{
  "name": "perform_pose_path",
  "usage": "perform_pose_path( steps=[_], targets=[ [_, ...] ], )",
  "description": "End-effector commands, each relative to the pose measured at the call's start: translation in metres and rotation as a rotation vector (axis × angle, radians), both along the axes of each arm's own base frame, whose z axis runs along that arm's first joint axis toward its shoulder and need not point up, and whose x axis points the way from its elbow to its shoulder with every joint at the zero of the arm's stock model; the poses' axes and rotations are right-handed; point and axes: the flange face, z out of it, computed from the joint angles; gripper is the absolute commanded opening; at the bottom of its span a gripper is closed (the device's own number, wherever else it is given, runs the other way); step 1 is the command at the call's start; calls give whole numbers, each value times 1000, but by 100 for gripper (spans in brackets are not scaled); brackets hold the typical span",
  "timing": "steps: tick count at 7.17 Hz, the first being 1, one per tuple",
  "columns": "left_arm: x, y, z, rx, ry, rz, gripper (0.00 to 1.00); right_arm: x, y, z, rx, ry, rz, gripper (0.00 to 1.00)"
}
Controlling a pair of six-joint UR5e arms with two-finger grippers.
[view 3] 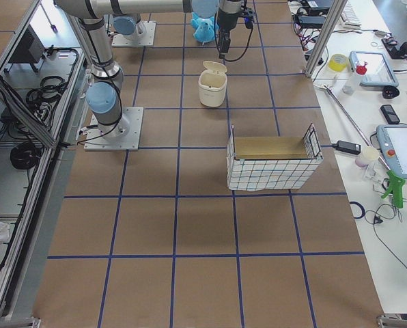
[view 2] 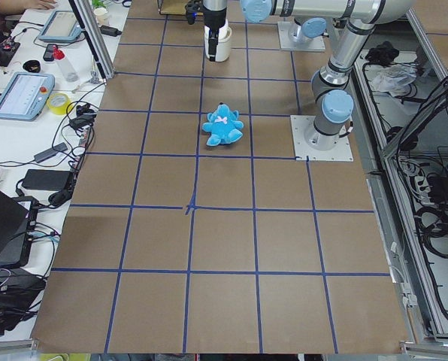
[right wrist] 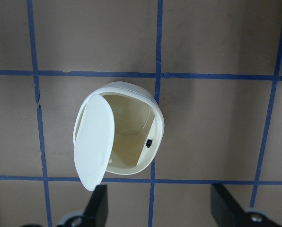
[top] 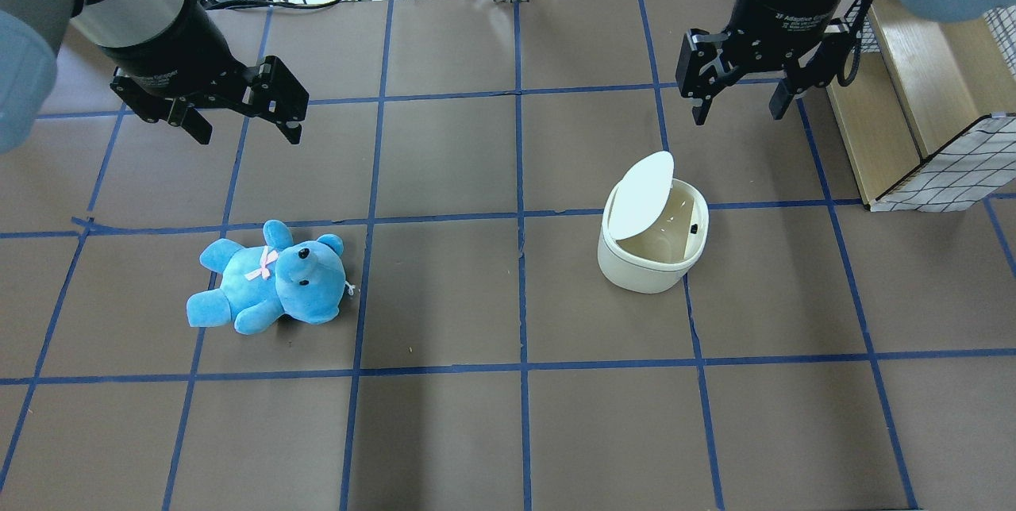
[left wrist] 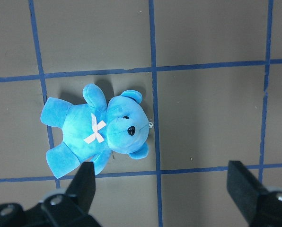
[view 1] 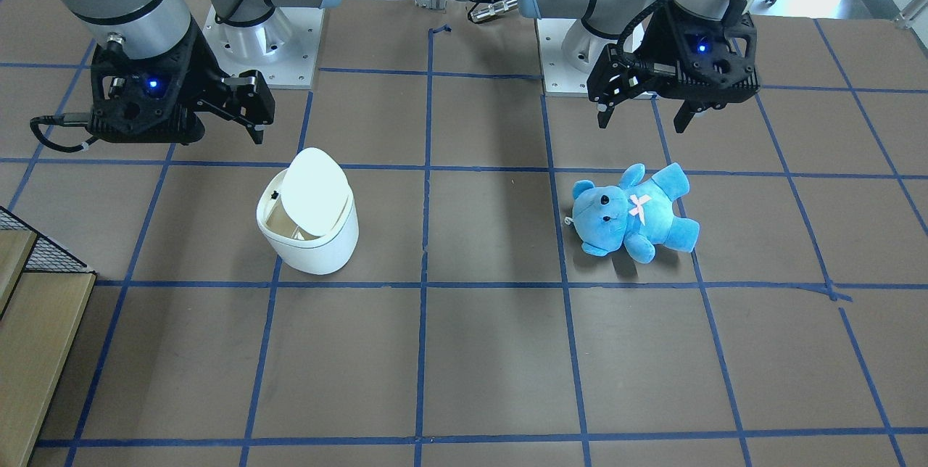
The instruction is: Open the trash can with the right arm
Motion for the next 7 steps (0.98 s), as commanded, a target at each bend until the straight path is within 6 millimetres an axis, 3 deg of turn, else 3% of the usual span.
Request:
perform_pose_path(
  steps=[1, 2, 7],
  targets=[
    [0, 0, 0, 0, 0, 0, 100, -25, -7, 6, -9, -13, 75, 100],
    [0, 0, 0, 0, 0, 0, 100, -36, -8, 6, 4, -21, 87, 100],
    [0, 0, 0, 0, 0, 0, 100, -32, 5, 18, -1, -25, 38, 100]
  ],
)
